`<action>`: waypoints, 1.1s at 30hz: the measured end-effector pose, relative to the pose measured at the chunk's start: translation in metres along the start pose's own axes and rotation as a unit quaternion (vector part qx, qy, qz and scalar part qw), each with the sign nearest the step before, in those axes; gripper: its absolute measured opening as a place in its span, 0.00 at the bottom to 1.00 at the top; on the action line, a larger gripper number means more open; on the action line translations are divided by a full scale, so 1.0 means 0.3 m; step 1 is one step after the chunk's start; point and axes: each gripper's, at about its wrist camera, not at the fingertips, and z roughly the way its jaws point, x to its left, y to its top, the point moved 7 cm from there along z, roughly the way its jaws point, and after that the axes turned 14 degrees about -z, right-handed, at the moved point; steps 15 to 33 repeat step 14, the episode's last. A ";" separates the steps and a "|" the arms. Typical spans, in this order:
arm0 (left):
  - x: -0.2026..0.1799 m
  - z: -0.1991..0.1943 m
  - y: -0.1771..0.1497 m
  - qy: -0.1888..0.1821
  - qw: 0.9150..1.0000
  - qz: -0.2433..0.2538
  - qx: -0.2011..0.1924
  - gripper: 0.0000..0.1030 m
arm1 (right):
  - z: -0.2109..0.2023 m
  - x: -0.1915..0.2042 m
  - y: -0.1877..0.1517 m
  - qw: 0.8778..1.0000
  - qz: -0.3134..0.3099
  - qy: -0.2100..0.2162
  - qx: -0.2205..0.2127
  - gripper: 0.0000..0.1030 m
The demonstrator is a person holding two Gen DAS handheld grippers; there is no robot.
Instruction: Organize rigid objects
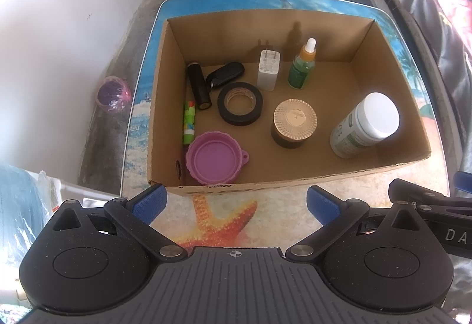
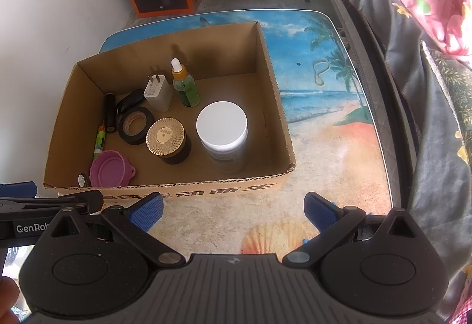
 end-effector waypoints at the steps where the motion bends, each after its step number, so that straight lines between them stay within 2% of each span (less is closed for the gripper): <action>1: 0.000 0.000 0.001 0.000 1.000 0.000 0.000 0.99 | 0.000 0.000 0.000 1.000 0.000 0.000 0.000 1.00; 33: 0.006 0.012 0.009 0.000 1.000 -0.005 0.002 0.99 | 0.008 0.010 0.012 1.000 -0.001 -0.001 0.001 1.00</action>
